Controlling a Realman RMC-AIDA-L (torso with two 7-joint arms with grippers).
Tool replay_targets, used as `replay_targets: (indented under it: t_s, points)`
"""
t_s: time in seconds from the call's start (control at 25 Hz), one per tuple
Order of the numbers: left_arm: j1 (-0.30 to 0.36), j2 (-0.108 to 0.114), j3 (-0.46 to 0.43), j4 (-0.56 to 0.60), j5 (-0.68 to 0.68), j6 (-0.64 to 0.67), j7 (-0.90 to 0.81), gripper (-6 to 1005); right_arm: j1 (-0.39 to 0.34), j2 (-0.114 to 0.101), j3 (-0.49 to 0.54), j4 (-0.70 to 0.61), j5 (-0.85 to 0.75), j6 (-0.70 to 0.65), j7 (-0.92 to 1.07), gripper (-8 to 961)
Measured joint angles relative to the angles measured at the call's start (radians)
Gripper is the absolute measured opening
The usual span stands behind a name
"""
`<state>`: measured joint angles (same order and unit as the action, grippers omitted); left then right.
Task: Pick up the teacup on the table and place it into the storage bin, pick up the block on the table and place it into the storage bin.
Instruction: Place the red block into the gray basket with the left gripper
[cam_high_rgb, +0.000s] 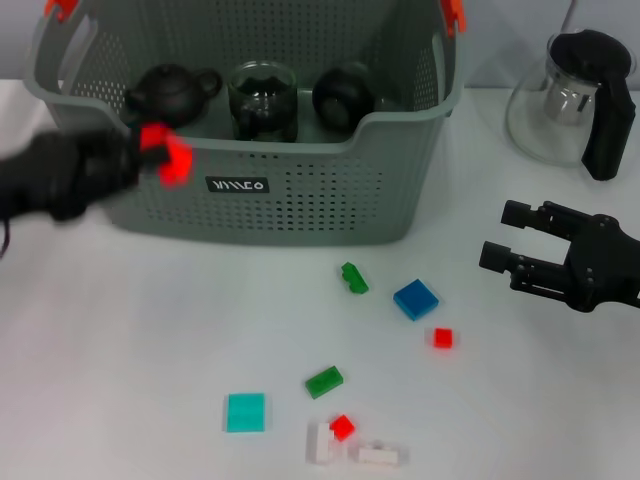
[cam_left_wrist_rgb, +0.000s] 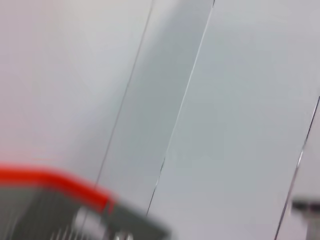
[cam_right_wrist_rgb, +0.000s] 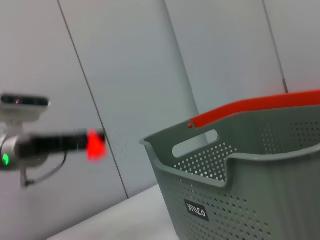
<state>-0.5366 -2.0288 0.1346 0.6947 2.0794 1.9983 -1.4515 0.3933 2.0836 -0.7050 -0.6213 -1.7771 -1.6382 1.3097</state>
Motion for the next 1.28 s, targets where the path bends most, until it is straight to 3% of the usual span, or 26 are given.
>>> replay_targets:
  t_s: [0.16,0.28,0.44,0.52,0.68,0.92,1.08,1.28]
  points:
    - [-0.098,0.015,0.010,-0.036,-0.116,-0.055,-0.121,272,0.001,0.001,-0.001,0.000,0.000,-0.006,0.000,806]
    - [-0.186,0.028,0.058,-0.022,-0.125,-0.182,-0.209,273,0.000,0.001,-0.002,0.000,-0.001,-0.015,-0.001,806]
    - [-0.285,0.072,0.251,-0.002,-0.115,-0.381,-0.325,273,0.000,0.001,-0.004,0.000,-0.001,-0.019,-0.001,806]
    - [-0.314,0.078,0.364,0.051,-0.095,-0.484,-0.404,271,0.000,0.001,-0.004,0.000,-0.001,-0.019,-0.002,806]
    - [-0.332,0.063,0.543,0.171,-0.018,-0.682,-0.525,263,0.000,0.001,-0.004,0.000,-0.001,-0.018,-0.003,806]
    - [-0.351,0.026,0.727,0.176,0.161,-0.926,-0.577,261,0.002,0.001,-0.004,0.000,-0.001,-0.014,-0.003,806]
    - [-0.358,0.003,0.767,0.136,0.210,-1.022,-0.607,260,0.002,0.002,-0.004,0.000,-0.001,-0.013,-0.002,806]
    - [-0.390,0.018,0.769,0.071,0.218,-1.044,-0.651,268,0.002,0.002,-0.004,0.000,-0.001,-0.013,0.000,807]
